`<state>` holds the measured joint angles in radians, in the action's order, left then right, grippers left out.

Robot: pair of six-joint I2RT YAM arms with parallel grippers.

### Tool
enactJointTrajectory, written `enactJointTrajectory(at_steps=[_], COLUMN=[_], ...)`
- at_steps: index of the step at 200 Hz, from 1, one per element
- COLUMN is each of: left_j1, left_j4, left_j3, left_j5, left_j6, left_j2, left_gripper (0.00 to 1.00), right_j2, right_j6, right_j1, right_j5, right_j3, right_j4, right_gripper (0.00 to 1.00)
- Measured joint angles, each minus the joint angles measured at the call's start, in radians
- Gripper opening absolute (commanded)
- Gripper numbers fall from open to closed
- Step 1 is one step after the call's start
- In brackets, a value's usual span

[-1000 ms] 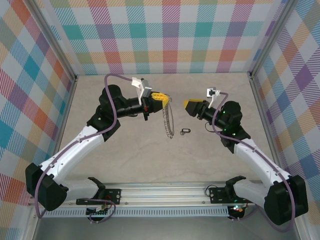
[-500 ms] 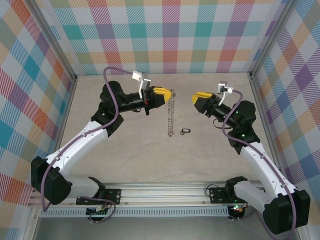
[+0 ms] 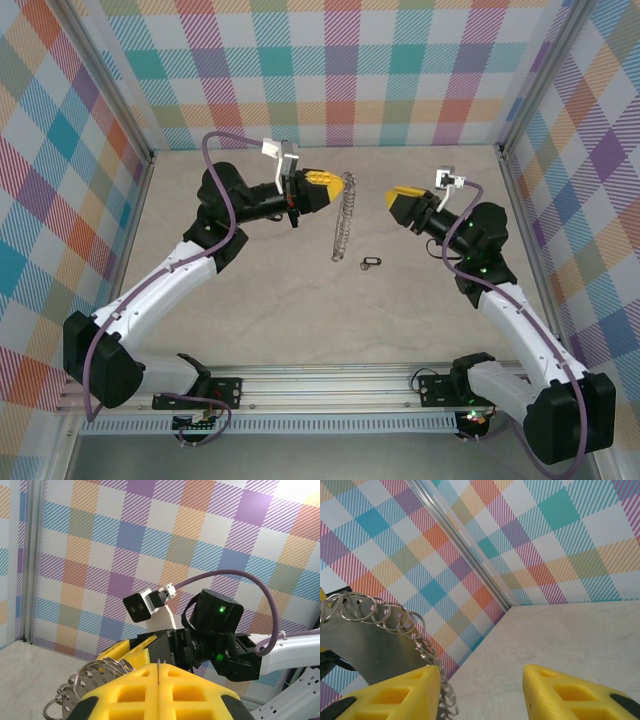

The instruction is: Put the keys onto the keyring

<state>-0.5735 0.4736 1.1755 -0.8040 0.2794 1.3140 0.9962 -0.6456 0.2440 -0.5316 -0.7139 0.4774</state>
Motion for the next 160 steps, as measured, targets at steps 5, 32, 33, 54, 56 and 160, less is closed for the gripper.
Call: enactJointTrajectory(at_steps=[5, 32, 33, 54, 56, 160], left_j1=[0.0, 0.0, 0.0, -0.001, -0.001, -0.008], left_j4=[0.0, -0.021, -0.023, -0.066, -0.072, -0.316], left_j3=[0.0, 0.0, 0.0, 0.001, 0.001, 0.009], left_j5=[0.0, 0.001, 0.0, 0.0, 0.0, 0.024], left_j6=[-0.004, -0.051, -0.055, -0.122, -0.129, -0.441], left_j2=[0.0, 0.0, 0.0, 0.0, 0.0, 0.0], left_gripper=[0.0, 0.0, 0.0, 0.0, 0.0, 0.0], right_j2=[0.002, 0.011, 0.012, 0.024, 0.025, 0.076], right_j6=[-0.001, -0.005, -0.005, -0.013, -0.013, -0.043], right_j1=[-0.001, -0.002, -0.002, -0.002, -0.002, -0.002], right_j5=[0.0, 0.004, 0.004, 0.003, 0.003, -0.058], right_j3=[0.0, 0.0, 0.0, 0.002, 0.002, 0.003], right_j4=[0.0, 0.0, 0.0, 0.0, 0.0, 0.001], right_gripper=[0.48, 0.49, 0.49, 0.49, 0.49, 0.49])
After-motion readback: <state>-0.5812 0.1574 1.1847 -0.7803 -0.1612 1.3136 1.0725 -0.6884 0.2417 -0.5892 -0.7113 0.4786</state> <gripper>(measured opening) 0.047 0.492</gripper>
